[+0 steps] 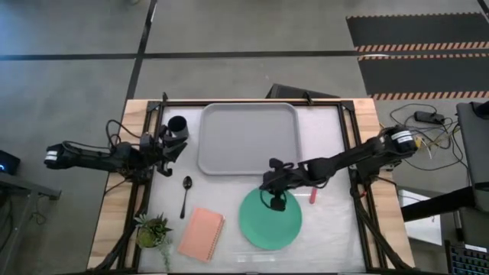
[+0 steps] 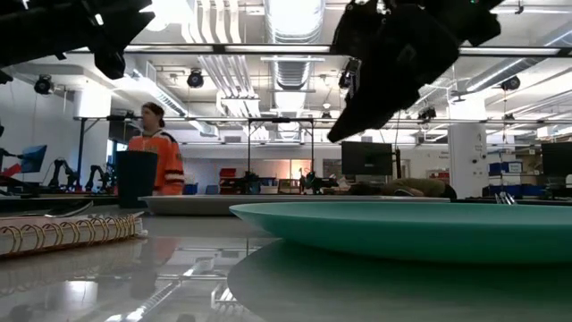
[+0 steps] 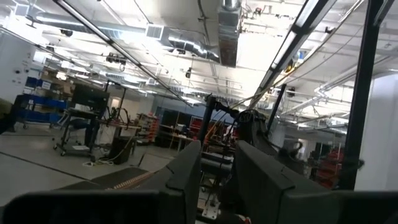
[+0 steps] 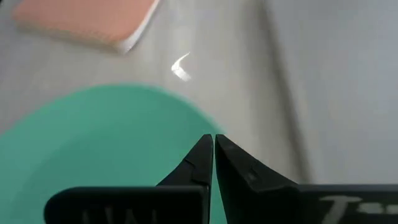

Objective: Pick and place plate/cup/fork/spoon on tray
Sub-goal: Put the green plate on the gray food tray

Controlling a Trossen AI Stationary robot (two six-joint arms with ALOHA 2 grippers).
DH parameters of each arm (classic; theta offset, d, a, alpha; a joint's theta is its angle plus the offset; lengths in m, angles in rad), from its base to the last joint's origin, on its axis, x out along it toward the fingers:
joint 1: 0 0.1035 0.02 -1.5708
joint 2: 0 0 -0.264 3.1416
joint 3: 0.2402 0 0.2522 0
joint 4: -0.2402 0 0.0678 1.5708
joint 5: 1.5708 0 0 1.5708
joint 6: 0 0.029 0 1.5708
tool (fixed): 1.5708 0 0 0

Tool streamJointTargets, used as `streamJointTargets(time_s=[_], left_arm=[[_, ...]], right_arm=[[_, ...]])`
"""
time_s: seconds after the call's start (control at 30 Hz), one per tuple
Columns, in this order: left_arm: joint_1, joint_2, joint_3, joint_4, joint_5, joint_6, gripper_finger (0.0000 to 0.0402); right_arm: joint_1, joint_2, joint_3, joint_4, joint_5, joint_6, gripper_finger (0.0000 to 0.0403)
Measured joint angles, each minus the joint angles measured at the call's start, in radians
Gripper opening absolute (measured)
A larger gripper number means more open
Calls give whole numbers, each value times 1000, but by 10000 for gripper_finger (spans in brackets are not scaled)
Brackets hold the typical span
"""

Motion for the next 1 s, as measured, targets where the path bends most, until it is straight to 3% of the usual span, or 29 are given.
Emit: streamJointTargets(time_s=[0.2, 0.57, 1.0], left_arm=[[0, -17, -1, -1, 0, 1, 83], [0, -25, -2, -2, 0, 23, 83], [0, -25, -2, -2, 1, 24, 83]], right_arm=[[-34, 90, 83, -73, -167, -10, 9], [-98, 190, 177, -130, -174, -72, 17], [-112, 190, 162, -128, -149, -82, 137]])
